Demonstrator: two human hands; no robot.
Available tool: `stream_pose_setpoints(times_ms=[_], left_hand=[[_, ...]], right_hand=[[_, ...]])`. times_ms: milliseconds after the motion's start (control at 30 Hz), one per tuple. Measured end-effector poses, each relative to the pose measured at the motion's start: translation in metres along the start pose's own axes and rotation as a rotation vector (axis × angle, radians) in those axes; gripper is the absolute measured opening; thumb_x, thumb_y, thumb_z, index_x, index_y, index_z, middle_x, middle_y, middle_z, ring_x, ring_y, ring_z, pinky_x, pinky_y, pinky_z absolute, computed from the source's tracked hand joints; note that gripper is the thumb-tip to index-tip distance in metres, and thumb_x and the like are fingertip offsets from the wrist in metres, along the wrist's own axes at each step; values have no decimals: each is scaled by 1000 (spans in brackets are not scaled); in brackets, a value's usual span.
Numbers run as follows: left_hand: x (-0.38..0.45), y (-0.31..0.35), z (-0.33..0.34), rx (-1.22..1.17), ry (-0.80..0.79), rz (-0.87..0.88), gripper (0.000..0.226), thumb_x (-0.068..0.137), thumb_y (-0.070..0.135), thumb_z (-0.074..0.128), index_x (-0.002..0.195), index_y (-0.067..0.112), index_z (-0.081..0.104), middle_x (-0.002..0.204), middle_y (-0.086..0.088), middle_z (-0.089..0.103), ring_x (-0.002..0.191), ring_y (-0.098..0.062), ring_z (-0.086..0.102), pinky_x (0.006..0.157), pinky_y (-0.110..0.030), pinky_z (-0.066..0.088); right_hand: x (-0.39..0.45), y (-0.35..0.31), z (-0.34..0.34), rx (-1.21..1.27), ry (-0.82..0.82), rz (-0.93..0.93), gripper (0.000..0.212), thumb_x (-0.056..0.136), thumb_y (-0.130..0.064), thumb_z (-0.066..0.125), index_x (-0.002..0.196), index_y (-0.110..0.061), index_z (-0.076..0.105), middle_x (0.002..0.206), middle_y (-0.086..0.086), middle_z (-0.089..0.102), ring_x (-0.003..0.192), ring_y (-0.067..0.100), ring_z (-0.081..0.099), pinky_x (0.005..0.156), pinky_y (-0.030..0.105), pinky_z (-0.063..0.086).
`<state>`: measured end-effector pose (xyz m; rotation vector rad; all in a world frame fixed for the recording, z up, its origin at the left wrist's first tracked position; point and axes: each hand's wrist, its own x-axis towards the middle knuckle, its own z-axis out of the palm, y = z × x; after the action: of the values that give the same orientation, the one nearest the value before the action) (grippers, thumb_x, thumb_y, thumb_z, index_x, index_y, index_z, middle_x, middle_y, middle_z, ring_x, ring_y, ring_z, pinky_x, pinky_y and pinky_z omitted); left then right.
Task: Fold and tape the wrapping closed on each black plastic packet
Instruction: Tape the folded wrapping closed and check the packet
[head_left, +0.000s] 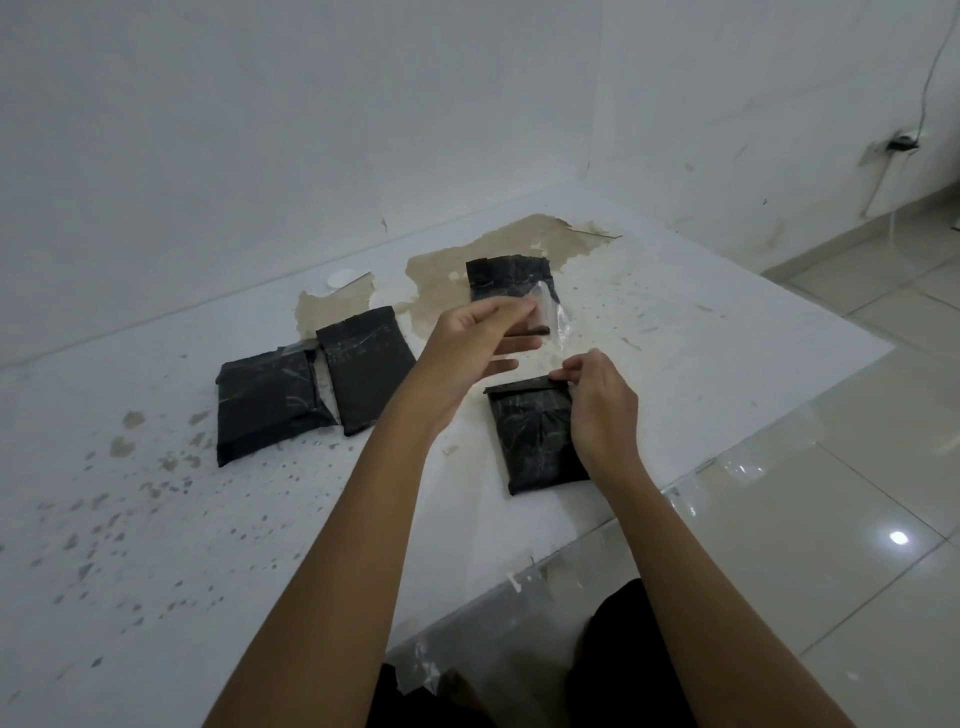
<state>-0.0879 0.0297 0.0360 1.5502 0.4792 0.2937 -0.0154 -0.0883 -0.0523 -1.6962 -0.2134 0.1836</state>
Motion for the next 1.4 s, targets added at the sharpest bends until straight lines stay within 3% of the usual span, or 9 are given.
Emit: stream_pose_setpoints(times_ms=[133, 200, 300, 433, 500, 633, 967, 1200, 1400], left_hand=[[6, 10, 3, -148, 14, -6, 15, 99, 33, 66, 96, 20, 74, 101, -2, 80, 104, -18, 75, 103, -41, 53], [9, 10, 4, -232, 14, -35, 13, 99, 31, 65, 99, 20, 72, 102, -3, 80, 105, -19, 75, 106, -42, 52], [11, 6, 2, -301, 41, -62, 14, 100, 31, 64, 100, 19, 70, 104, -4, 79, 106, -20, 75, 108, -43, 51], [8, -6, 1, -368, 81, -78, 15, 101, 31, 61, 104, 19, 69, 109, -6, 79, 108, -19, 74, 108, -42, 50], [6, -12, 2, -380, 89, -86, 13, 102, 31, 60, 105, 21, 68, 110, -5, 79, 108, -18, 74, 108, -42, 49], [1, -29, 5, -415, 119, -103, 14, 103, 31, 58, 107, 21, 66, 110, -4, 79, 107, -18, 75, 103, -40, 49], [-5, -51, 6, -412, 170, -98, 12, 101, 22, 61, 96, 16, 71, 118, -14, 75, 103, -23, 76, 92, -29, 52], [-3, -52, 7, -316, 129, -82, 16, 100, 24, 62, 108, 16, 73, 121, -8, 75, 103, -20, 76, 90, -25, 52], [-3, -56, 5, -178, 148, -64, 14, 100, 25, 62, 101, 16, 73, 100, -4, 80, 103, -20, 76, 110, -37, 48]], right_hand=[[2, 7, -2, -244, -97, -245, 18, 96, -23, 62, 109, -25, 74, 90, -5, 68, 90, 14, 63, 79, 15, 46], [2, 12, 3, -380, -117, -367, 20, 88, -37, 72, 106, -30, 79, 91, -3, 64, 90, 15, 59, 94, 35, 46], [3, 14, 7, -435, -104, -363, 32, 74, -64, 68, 89, -39, 80, 92, -6, 60, 92, 14, 54, 98, 38, 39], [3, 14, 10, -428, -68, -380, 14, 78, -46, 80, 82, -33, 82, 89, -3, 59, 90, 16, 54, 97, 43, 39], [2, 12, 10, -417, -50, -392, 15, 82, -40, 73, 78, -29, 82, 88, -2, 60, 89, 18, 56, 97, 48, 41], [-2, 2, 8, -242, -90, -236, 51, 82, -46, 28, 81, -40, 78, 94, -3, 68, 99, 20, 54, 103, 44, 40], [0, -3, 7, -151, -83, -123, 74, 92, -62, 13, 71, -33, 78, 81, -11, 74, 93, 19, 64, 103, 47, 42], [1, -2, 4, -110, -51, -127, 58, 104, -44, 45, 60, -6, 42, 50, -4, 40, 58, 11, 37, 62, 30, 32], [5, 7, 4, -206, -30, -192, 28, 101, -23, 50, 79, -10, 62, 68, 2, 61, 68, 16, 51, 58, 18, 33]])
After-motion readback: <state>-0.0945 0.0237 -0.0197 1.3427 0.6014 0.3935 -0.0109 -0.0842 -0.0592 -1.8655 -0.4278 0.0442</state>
